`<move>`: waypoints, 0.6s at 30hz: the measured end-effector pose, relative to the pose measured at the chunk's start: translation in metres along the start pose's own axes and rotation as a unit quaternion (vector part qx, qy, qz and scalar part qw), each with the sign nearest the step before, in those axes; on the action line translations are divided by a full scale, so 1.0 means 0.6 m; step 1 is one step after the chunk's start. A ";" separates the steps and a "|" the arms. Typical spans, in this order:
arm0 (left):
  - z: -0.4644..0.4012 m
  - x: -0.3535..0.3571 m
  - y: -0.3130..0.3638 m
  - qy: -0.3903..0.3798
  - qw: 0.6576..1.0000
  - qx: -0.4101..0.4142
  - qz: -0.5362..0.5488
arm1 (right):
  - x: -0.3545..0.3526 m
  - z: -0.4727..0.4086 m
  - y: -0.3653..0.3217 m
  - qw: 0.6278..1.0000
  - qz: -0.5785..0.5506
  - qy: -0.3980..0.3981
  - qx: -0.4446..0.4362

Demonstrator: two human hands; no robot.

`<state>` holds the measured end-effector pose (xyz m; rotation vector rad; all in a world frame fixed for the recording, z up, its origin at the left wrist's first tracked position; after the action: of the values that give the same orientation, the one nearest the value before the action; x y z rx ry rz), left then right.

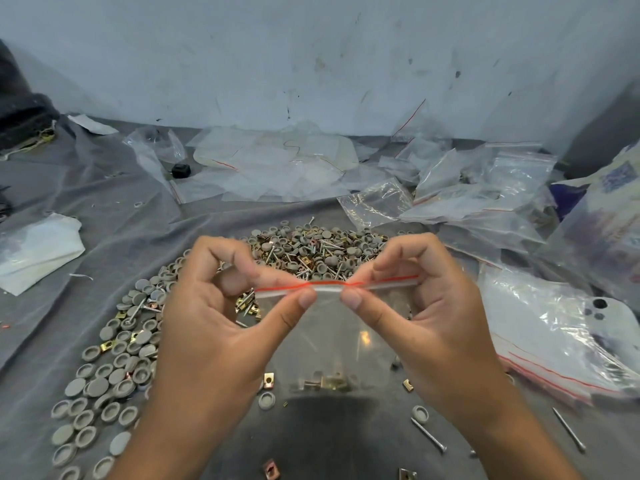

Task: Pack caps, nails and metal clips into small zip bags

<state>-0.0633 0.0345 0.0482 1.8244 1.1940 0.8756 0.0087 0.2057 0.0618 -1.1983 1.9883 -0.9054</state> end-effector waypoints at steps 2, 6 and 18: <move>0.000 0.000 -0.004 0.009 1.000 -0.009 0.001 | -0.002 -0.007 0.004 1.000 0.005 0.005 0.011; -0.006 -0.016 -0.022 0.037 0.998 -0.048 -0.003 | -0.028 -0.045 0.026 0.998 -0.001 0.019 0.057; -0.016 -0.049 -0.037 0.067 0.993 -0.077 -0.063 | -0.319 -0.332 0.045 0.928 0.286 0.236 -0.018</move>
<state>-0.0901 0.0148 0.0297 1.5701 1.2735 1.0015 -0.0893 0.4349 0.1837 -0.3653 2.5444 -0.8983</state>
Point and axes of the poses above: each hand's wrist, its own z-axis away from the middle knuckle, its own x-axis out of the palm, y = z × x, the point moved 8 cm from there along -z, towards the middle knuckle, and after that the axes turned 2 degrees about z, right-handed, at the moved point
